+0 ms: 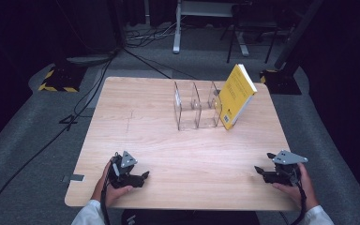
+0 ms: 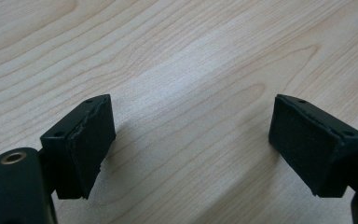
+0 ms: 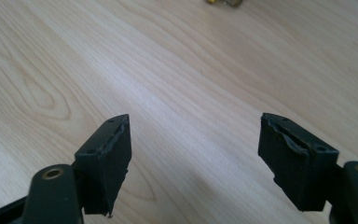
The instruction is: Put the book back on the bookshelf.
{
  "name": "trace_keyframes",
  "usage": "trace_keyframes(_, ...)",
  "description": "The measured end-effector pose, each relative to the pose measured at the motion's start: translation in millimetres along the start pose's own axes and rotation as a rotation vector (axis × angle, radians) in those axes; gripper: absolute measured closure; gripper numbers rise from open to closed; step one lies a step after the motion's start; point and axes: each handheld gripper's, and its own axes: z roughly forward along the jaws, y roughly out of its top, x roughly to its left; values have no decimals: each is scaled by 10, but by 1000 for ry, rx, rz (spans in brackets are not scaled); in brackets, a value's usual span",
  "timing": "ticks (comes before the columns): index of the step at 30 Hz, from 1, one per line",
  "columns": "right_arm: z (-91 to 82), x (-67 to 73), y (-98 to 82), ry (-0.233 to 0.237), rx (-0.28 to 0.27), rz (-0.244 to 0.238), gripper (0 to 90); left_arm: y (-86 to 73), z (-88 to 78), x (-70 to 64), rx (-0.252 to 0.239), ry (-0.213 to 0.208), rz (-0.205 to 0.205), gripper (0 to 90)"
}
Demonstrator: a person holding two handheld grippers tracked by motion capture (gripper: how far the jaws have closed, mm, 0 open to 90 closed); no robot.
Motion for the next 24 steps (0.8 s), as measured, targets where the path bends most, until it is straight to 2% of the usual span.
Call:
trace_keyframes(4,-17,13,-122,-7,7,10,258,0,0,0,0,0,0,150)
trace_keyframes(11,-60,-17,-378,1,26,74,237,0,0,0,0,0,0,150)
trace_keyframes(17,-120,-99,-537,25,-5,190,232,6,5,3,2,-2,-1,150)
trace_keyframes(20,-130,-84,-545,17,-10,178,232,6,4,2,4,-3,-2,150)
trace_keyframes(24,-123,-109,-549,38,-1,203,232,6,7,2,3,-4,-3,150)
